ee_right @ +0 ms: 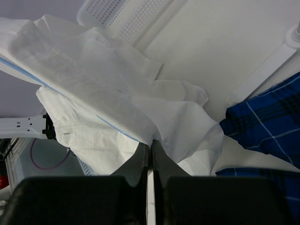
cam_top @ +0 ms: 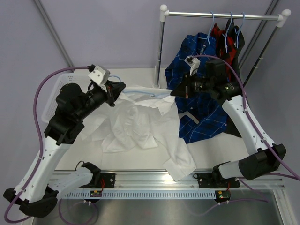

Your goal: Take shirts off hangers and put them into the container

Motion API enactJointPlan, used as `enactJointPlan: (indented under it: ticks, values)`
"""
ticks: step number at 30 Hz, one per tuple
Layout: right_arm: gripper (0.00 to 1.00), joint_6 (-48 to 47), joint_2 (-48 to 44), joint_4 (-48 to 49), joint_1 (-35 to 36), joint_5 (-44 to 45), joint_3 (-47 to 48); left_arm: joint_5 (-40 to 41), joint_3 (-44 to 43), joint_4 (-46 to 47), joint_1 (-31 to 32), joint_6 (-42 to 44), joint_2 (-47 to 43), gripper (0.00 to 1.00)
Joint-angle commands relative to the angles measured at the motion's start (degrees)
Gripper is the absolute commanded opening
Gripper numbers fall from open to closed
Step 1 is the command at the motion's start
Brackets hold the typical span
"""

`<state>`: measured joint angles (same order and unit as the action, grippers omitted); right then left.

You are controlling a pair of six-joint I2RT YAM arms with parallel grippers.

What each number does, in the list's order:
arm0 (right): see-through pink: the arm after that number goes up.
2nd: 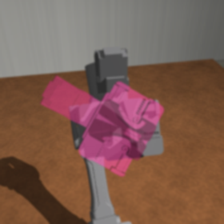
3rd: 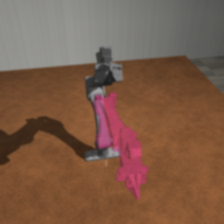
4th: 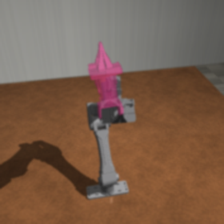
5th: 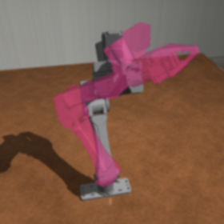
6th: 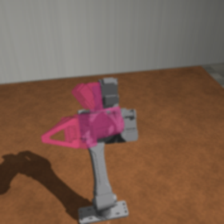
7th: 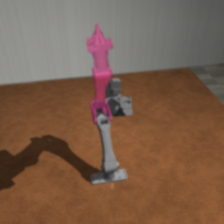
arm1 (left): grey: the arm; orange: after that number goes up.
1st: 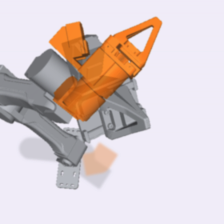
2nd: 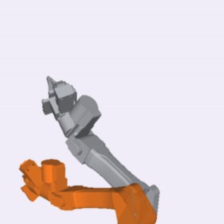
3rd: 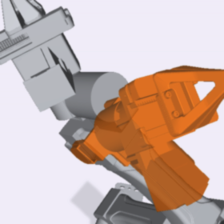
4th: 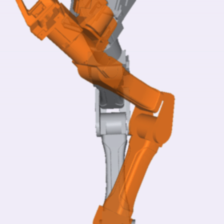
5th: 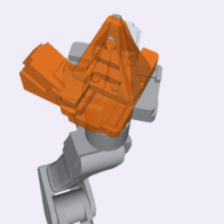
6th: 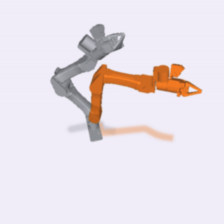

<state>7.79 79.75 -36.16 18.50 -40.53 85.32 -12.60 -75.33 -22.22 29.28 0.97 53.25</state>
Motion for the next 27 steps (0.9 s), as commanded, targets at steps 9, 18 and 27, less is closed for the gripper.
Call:
enactJointPlan:
  ticks: [9,18,27]
  values:
    - [0.04,4.7,-4.8,8.3,-8.6,-11.7,-11.0,1.8,1.1,13.2,-3.1,-4.6,-4.8,0.00]
    - [0.00,12.2,-4.9,20.8,-1.8,-9.0,-14.3,-0.5,-1.1,21.2,-1.3,-14.6,1.4,0.00]
    - [0.01,23.6,-3.0,40.6,7.7,3.7,-24.1,2.7,-2.1,31.4,3.4,-19.9,5.7,0.00]
